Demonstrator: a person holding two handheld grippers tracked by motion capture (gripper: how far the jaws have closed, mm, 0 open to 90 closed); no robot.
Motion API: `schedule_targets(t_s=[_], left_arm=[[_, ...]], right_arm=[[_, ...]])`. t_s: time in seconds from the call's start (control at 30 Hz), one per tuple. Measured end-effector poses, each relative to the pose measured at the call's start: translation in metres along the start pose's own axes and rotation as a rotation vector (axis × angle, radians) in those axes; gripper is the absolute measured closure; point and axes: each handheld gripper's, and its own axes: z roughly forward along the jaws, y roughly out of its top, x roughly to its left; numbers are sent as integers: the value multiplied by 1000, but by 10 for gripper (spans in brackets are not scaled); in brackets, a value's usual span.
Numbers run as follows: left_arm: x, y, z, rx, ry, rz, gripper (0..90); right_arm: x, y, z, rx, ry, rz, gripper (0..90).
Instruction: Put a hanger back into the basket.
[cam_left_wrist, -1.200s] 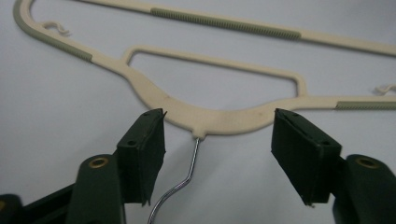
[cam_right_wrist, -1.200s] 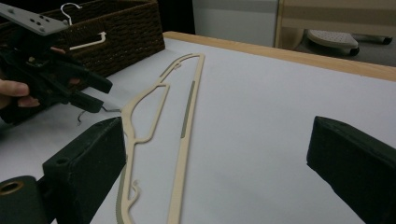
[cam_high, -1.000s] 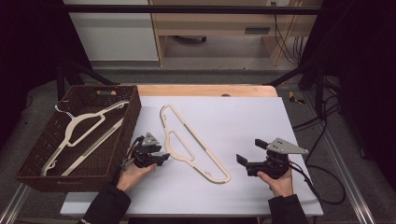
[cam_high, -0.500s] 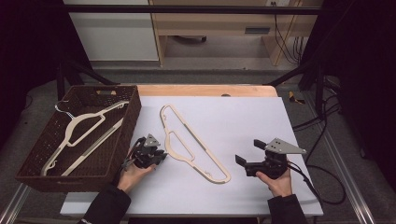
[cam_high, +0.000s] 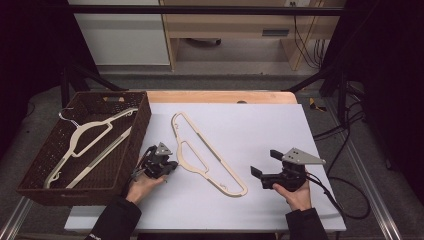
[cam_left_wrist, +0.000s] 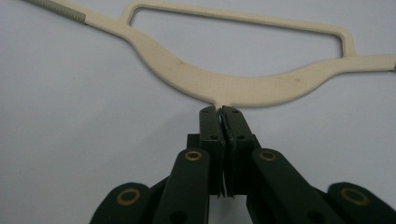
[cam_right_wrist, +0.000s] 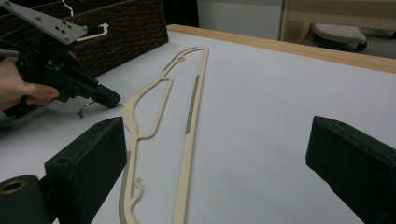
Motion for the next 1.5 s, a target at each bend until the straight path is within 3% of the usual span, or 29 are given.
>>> schedule_targets(t_s=[0.13, 0.4, 0.93, 1.27, 1.5], left_arm=[[0, 0, 0, 0, 0, -6, 879], [-4, 3, -5, 4, 0, 39, 885], [-15, 14, -26, 9, 2, 48, 888], [-22, 21, -38, -7, 22, 69, 888], [-25, 24, -42, -16, 24, 70, 888]], right_arm=[[0, -1, 2, 6, 6, -7, 57], [7, 2, 17, 32, 38, -21, 69], [53, 23, 69, 59, 148, -76, 123], [77, 24, 104, 110, 174, -111, 137], [89, 19, 127, 164, 166, -146, 160]])
